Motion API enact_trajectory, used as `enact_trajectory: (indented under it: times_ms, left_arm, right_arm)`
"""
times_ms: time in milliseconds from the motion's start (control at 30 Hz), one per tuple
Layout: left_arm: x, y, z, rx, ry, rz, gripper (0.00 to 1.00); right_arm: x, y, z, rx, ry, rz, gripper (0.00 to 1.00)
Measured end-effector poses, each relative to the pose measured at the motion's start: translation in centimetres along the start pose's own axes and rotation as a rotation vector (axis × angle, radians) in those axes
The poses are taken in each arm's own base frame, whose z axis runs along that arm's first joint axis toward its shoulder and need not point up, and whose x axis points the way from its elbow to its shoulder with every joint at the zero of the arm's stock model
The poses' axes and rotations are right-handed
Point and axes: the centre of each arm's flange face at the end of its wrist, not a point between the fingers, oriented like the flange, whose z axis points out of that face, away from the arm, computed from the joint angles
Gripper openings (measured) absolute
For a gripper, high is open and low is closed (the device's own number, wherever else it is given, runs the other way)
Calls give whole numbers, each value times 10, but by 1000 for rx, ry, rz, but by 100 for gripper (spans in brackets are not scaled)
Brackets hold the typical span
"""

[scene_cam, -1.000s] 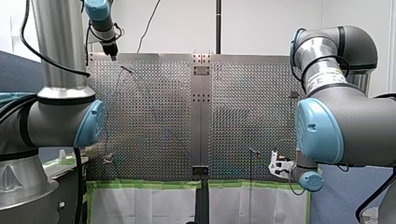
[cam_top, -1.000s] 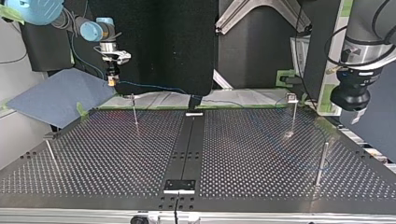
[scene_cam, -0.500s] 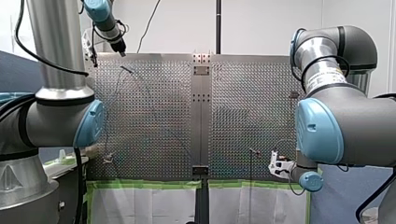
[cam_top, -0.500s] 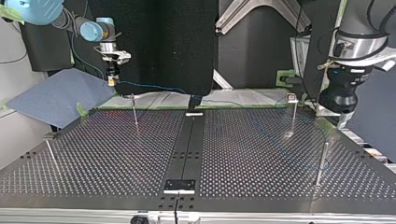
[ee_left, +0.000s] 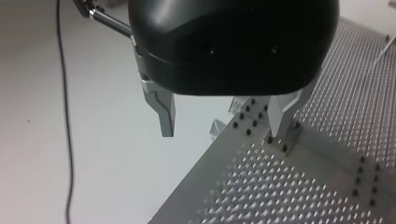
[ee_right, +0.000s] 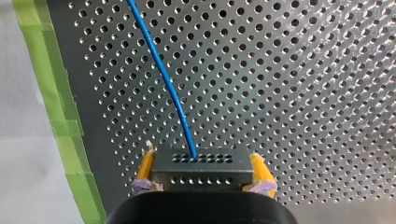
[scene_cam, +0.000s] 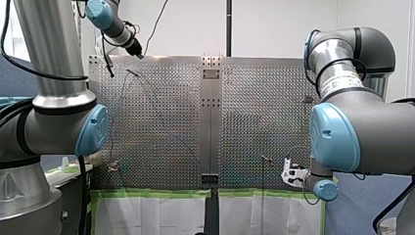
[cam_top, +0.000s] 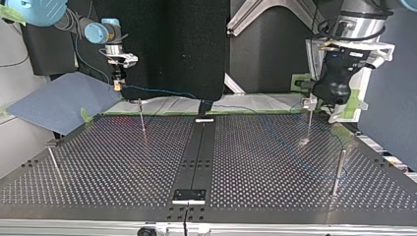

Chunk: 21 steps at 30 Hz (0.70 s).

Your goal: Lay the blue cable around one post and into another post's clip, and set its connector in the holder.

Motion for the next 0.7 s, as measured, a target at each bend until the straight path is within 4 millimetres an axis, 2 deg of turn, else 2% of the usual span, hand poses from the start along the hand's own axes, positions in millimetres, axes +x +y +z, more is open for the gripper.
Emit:
enact_trajectory:
  times_ms: [467,700]
  left_arm:
    - [52,1,4,130,95,-107,100]
    - [96,8,15,189,198,-146,100]
  right_arm:
    - [0,-2,1,4,0,-6,0]
    - [1,-3,2,7,1,-12,0]
